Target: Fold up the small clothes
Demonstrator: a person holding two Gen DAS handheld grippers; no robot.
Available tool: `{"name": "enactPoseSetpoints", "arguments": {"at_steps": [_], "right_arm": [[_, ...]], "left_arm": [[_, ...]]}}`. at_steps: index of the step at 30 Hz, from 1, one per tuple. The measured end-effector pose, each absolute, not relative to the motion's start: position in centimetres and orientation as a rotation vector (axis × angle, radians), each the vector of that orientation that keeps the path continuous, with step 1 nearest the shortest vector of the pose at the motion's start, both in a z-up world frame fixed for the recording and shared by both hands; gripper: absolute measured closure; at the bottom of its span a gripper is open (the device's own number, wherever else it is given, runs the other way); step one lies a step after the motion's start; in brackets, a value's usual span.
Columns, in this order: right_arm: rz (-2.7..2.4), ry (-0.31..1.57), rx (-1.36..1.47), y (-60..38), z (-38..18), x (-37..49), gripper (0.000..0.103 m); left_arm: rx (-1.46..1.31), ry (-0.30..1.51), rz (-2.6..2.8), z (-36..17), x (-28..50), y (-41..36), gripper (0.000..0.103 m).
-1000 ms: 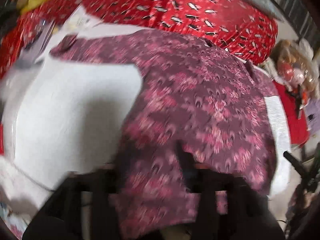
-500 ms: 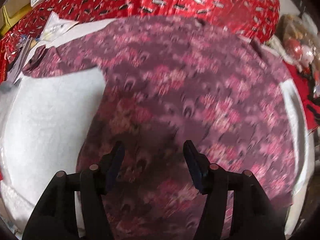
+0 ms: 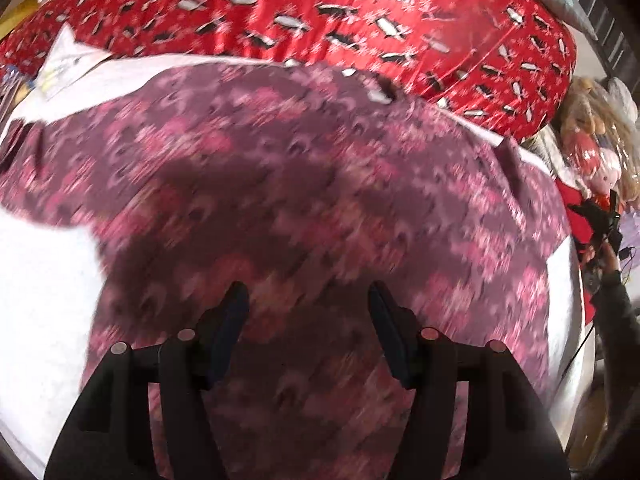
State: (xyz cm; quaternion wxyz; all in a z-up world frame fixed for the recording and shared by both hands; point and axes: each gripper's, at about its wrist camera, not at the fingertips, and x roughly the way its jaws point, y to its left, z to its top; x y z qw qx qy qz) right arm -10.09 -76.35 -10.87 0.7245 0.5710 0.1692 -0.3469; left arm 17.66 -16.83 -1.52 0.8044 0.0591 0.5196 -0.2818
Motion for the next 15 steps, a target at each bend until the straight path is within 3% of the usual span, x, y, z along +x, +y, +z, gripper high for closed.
{"name": "enactPoseSetpoints", "arguments": {"at_steps": [1,2,6,10,15], "right_arm": [[-0.784,0.387,1.230,-76.3,-10.8,-9.8,0.082],[-0.806,0.396,1.183,-76.2,-10.3,-9.6,0.100],[-0.887,0.252,1.025,-75.3,-6.5,-12.9,0.102],[-0.989,0.373,1.024,-75.8,-6.6,-14.0,0.101],[-0.887,0.332,0.894,-72.2,-2.4,-11.4,0.101]], "left_arm": [[0.128,1.108,-0.610,-1.5,17.8,-17.4,0.042],[0.129,1.098,-0.616,-1.4,18.1,-17.9,0.042],[0.156,1.037,-0.570,-1.0,19.4,-18.4,0.040],[0.166,1.053,-0.458,-2.6,21.5,-17.8,0.040],[0.037,1.077,-0.481,-3.3,23.2,-16.3,0.040]]}}
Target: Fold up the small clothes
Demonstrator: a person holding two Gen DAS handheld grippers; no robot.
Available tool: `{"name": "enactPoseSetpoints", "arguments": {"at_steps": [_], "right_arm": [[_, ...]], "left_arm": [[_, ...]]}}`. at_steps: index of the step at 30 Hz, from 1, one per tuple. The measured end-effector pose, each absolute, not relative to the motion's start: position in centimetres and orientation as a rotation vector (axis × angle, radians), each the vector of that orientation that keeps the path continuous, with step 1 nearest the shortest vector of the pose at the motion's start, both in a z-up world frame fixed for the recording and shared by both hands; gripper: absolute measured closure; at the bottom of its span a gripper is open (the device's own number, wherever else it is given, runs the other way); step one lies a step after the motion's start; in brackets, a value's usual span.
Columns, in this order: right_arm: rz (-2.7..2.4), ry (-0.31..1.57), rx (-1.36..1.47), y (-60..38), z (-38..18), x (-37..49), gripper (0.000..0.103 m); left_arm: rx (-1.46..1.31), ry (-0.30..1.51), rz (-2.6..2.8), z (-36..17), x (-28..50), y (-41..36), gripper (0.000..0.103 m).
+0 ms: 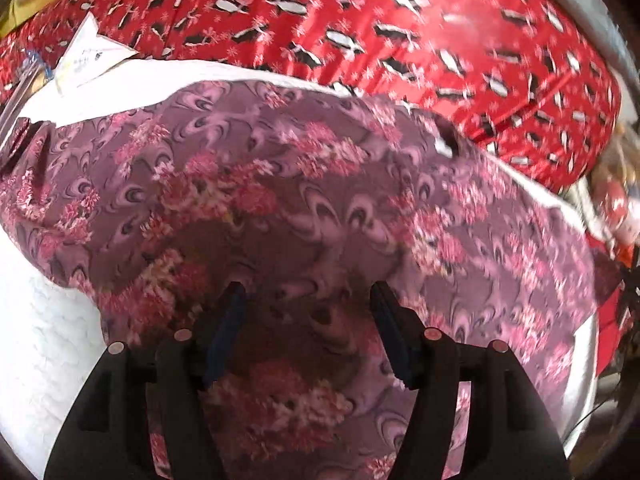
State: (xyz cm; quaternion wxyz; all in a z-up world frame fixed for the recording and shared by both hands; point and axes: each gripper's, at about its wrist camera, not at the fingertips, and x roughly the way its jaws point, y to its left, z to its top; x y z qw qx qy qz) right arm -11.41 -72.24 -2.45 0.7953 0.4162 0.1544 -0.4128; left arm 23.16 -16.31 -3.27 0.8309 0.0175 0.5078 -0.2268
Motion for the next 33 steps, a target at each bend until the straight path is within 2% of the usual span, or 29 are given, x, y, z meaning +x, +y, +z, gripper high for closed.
{"name": "enactPoseSetpoints", "arguments": {"at_steps": [5,12,20,24,29,33], "right_arm": [[-0.698,0.358,0.801,-66.0,1.8,-5.5,0.101],[-0.465,0.478,0.702,-54.7,2.5,3.9,0.101],[-0.259,0.611,0.568,-42.3,1.4,13.2,0.100],[-0.120,0.662,0.523,-35.6,0.4,16.6,0.095],[0.043,0.806,0.522,-28.8,-3.3,19.5,0.092],[0.071,0.875,0.444,-25.8,-4.7,18.2,0.090]], "left_arm": [[-0.044,1.096,-0.504,-3.7,24.2,-15.2,0.040],[-0.059,1.122,-0.510,-3.2,26.0,-13.6,0.040],[-0.102,1.141,-0.538,-2.5,26.3,-11.5,0.040],[-0.148,1.131,-0.540,-1.8,26.7,-9.9,0.039],[-0.218,1.140,-0.563,-1.6,27.3,-8.8,0.039],[-0.224,1.178,-0.608,-2.3,27.1,-9.7,0.039]]}}
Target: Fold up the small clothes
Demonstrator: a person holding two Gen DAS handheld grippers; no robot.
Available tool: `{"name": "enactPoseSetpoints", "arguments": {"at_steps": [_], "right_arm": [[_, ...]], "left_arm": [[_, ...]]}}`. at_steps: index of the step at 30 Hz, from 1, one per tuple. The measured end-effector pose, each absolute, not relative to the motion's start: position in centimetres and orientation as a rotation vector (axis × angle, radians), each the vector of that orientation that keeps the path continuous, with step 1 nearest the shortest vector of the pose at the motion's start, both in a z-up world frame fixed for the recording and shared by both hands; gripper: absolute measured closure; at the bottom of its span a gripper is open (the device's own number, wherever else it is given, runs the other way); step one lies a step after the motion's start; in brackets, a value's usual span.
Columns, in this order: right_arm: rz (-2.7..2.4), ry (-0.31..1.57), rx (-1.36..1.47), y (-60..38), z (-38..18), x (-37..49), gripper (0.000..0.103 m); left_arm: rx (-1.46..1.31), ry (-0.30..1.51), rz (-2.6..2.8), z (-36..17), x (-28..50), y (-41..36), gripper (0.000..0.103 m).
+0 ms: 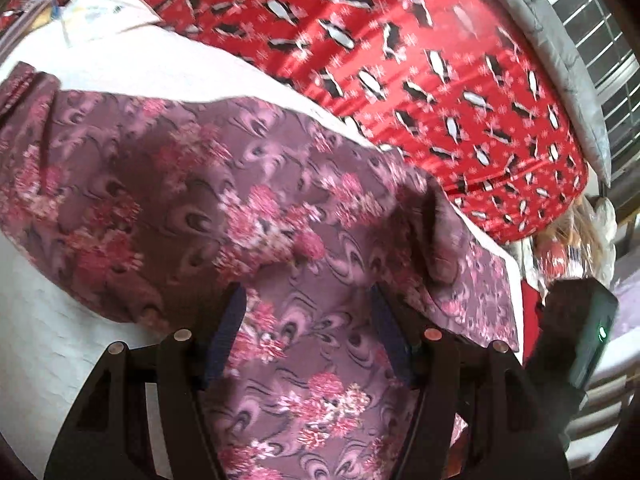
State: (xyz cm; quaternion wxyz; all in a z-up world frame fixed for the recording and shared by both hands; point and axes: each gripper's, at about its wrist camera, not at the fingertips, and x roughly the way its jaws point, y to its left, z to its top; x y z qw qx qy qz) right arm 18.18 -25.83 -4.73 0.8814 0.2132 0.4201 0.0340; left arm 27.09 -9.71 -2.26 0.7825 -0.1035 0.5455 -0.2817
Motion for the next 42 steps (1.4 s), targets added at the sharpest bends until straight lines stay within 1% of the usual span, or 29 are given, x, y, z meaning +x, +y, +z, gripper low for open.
{"name": "enactPoseSetpoints", "arguments": {"at_steps": [2,3,4,5,6,8,10,14,17,18,19,20,21,26,28,30,34,35,36,37,38,40,41,42], "right_arm": [[0.004,0.823,0.458,-27.4,-4.1,16.2,0.090],[-0.033,0.797,0.477,-28.7,-3.7,15.5,0.087],[-0.089,0.762,0.505,-30.4,-3.3,14.7,0.078],[-0.140,0.738,0.541,-32.1,-2.9,14.0,0.074],[-0.171,0.722,0.575,-33.4,-2.7,13.5,0.072],[-0.225,0.687,0.656,-36.3,-2.4,11.7,0.071],[-0.259,0.667,0.700,-38.6,-2.3,9.3,0.063],[-0.340,0.652,0.777,-42.6,-3.1,4.8,0.062],[-0.361,0.620,0.873,-45.1,-4.2,1.6,0.062],[-0.365,0.608,0.893,-45.8,-4.5,0.5,0.062],[-0.370,0.599,0.904,-46.2,-4.6,-0.2,0.062],[-0.376,0.588,0.911,-46.7,-4.7,-0.9,0.062],[-0.382,0.578,0.917,-47.3,-4.7,-1.5,0.062],[-0.430,0.518,0.949,-50.0,-5.0,-3.3,0.061],[-0.450,0.499,0.967,-51.0,-5.4,-3.7,0.057],[-0.461,0.511,0.979,-51.6,-6.1,-3.1,0.057],[-0.401,0.589,0.990,-50.9,-7.9,-0.1,0.057],[-0.372,0.611,0.989,-50.4,-8.3,0.9,0.057],[-0.317,0.643,0.983,-49.8,-8.7,2.2,0.063],[-0.295,0.655,0.951,-49.2,-8.3,2.9,0.098],[-0.300,0.648,0.904,-48.7,-7.7,3.2,0.098],[-0.331,0.540,0.855,-48.1,-6.3,2.3,0.098],[-0.351,0.530,0.856,-48.1,-6.4,2.1,0.098],[-0.373,0.596,0.855,-48.2,-7.5,2.6,0.094]], "left_arm": [[-0.204,1.179,-0.606,-2.4,26.9,-10.2,0.039],[-0.199,1.180,-0.607,-2.5,26.8,-10.5,0.039],[-0.205,1.183,-0.612,-2.6,26.7,-10.7,0.039],[-0.219,1.193,-0.625,-2.8,26.6,-11.0,0.039],[-0.224,1.202,-0.637,-3.0,26.5,-11.3,0.039],[-0.223,1.232,-0.675,-3.4,26.2,-12.9,0.039],[-0.237,1.254,-0.719,-3.3,26.1,-14.9,0.039],[-0.238,1.287,-0.769,-2.9,27.1,-20.2,0.039],[-0.238,1.365,-0.746,-4.1,28.4,-23.3,0.039],[-0.244,1.381,-0.735,-4.4,28.6,-23.9,0.043],[-0.242,1.369,-0.722,-4.3,28.5,-24.2,0.052],[-0.233,1.350,-0.720,-3.8,28.5,-24.4,0.085],[-0.222,1.333,-0.729,-3.1,28.5,-24.5,0.098],[-0.226,1.169,-0.646,0.8,28.1,-20.7,0.098],[-0.212,1.106,-0.588,2.0,28.0,-18.2,0.098],[-0.204,1.103,-0.546,2.0,28.0,-16.0,0.098],[-0.190,1.179,-0.462,-0.5,29.1,-13.7,0.098],[-0.188,1.197,-0.457,-1.1,29.5,-13.4,0.098],[-0.191,1.215,-0.457,-1.4,29.7,-13.6,0.098],[-0.187,1.228,-0.461,-1.8,29.8,-13.5,0.098],[-0.155,1.230,-0.464,-2.1,29.7,-13.7,0.098],[-0.057,1.231,-0.452,-3.0,29.0,-14.6,0.094],[-0.017,1.242,-0.449,-3.6,28.8,-14.6,0.091],[-0.011,1.248,-0.452,-3.7,28.7,-14.4,0.091]]}}
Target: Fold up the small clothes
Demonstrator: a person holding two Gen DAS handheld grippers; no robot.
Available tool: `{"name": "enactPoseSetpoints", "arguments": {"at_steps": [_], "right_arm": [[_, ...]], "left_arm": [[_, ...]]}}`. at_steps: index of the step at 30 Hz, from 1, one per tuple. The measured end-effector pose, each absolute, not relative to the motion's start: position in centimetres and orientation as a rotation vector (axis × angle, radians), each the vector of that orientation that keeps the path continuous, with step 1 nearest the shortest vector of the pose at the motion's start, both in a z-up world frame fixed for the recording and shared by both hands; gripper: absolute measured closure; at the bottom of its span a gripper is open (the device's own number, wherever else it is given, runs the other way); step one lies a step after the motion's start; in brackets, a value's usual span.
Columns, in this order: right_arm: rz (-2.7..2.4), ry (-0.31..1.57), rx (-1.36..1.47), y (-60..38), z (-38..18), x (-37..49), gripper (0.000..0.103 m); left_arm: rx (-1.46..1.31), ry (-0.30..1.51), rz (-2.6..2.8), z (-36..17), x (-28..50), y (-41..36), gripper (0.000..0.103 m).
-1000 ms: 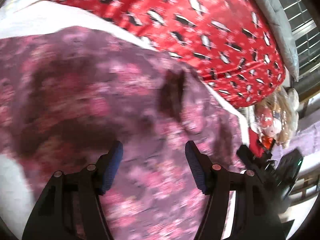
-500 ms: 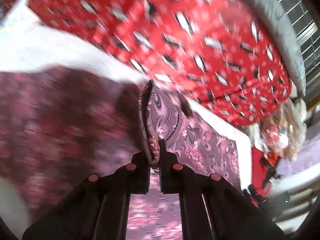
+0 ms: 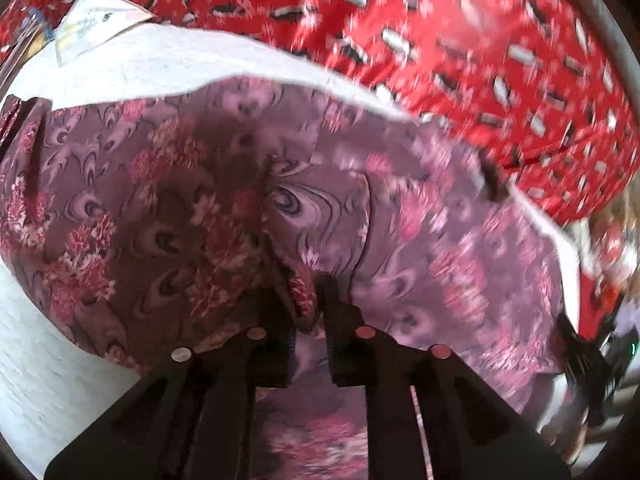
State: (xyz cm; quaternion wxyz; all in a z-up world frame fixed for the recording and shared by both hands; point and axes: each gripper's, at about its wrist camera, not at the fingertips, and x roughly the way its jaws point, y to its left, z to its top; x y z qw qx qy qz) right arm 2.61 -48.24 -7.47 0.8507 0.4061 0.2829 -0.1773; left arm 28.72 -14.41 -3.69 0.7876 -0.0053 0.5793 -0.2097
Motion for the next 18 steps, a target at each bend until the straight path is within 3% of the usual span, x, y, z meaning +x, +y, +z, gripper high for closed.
{"name": "enactPoseSetpoints", "arguments": {"at_steps": [2,6,7,9,13,18], "right_arm": [[-0.355,0.726,0.871,-48.4,-9.3,3.4,0.095],[-0.376,0.558,0.835,-47.6,-6.0,1.4,0.083],[-0.351,0.536,0.844,-47.4,-5.6,1.5,0.075],[-0.288,0.532,0.850,-46.0,-5.2,2.7,0.068],[-0.219,0.624,0.765,-42.0,-5.5,6.1,0.068],[-0.102,0.686,0.677,-35.9,-5.0,11.2,0.068]], "left_arm": [[-0.093,1.253,-0.469,-2.8,28.7,-12.7,0.091],[-0.259,1.160,-0.481,0.2,28.7,-10.1,0.091],[-0.262,1.162,-0.494,0.3,28.9,-10.5,0.090],[-0.225,1.176,-0.505,-0.3,29.1,-12.0,0.083],[-0.111,1.277,-0.461,-4.6,30.1,-14.3,0.084],[-0.234,1.253,-0.520,-1.8,30.8,-10.7,0.082]]}}
